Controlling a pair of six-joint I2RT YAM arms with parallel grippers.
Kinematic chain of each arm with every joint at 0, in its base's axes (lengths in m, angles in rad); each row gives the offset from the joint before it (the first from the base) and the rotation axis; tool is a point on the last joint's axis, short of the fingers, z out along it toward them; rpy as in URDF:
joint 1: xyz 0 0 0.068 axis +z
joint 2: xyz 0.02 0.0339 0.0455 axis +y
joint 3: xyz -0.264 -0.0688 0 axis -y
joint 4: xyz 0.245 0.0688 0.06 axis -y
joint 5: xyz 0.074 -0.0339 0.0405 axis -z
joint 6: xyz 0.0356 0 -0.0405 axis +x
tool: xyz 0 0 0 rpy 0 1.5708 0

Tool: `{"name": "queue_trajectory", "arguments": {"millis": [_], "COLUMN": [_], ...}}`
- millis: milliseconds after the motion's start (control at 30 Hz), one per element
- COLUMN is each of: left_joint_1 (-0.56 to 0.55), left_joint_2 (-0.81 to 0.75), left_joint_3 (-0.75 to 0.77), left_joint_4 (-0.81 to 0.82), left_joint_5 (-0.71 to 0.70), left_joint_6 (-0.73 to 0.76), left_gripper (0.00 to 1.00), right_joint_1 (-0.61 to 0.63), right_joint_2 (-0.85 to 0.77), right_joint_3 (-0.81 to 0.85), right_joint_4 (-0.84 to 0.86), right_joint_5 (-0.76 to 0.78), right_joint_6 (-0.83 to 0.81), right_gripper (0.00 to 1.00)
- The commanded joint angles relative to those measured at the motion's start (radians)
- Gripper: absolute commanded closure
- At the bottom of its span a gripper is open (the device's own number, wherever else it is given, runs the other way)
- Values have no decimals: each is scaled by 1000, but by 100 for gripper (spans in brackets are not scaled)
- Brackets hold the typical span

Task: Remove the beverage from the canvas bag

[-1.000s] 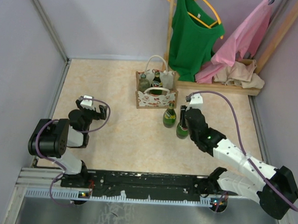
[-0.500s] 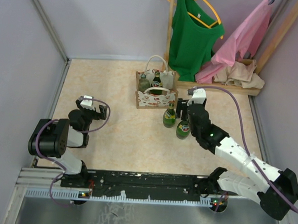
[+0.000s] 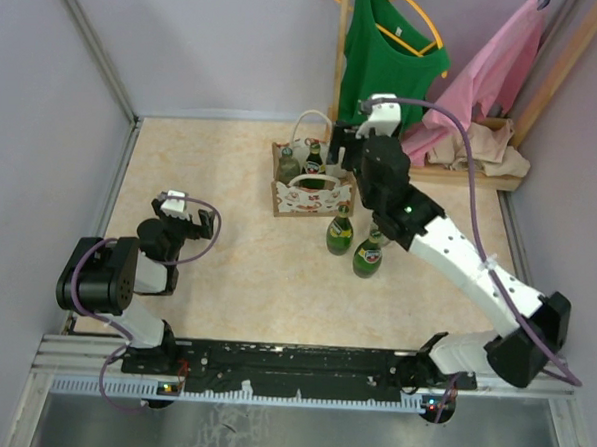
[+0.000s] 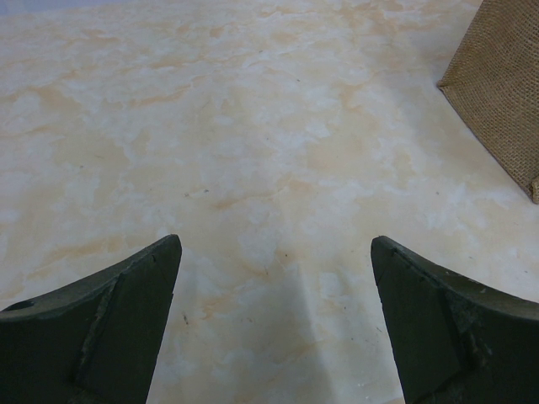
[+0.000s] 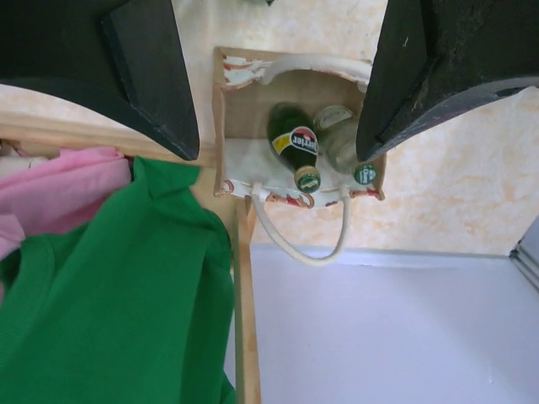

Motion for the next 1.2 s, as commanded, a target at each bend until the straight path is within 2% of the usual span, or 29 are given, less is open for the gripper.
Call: {"name": "queue_trajectory", "arguments": {"millis": [0,233,533,767,1167], "left_joint_1": [-6,-5,-6,-6,-6], "left_joint_2": [1,1,1,0,1], "left_joint_3": [14,14,13,13,14], "left_joint_4": [7,9,7,8,8], "left_joint_5": [-2,-3,-3,-2,-2], "left_joint_6": [8,8,8,8,8], "left_gripper": [0,0,0,0,0], "right_joint_1": [-13,-96,-147,-158,-163], "right_joint_2": [170,441,728,775,763], "right_joint_3": [198,464,758,734,622], "right_joint_4": [-7,-110,-281,-281,-256], "right_joint_5": [-7,-142,-204,-229,-283], "right_joint_6": [-73,-37,-26,6,60], "right_gripper": [25,27,30,32,37]}}
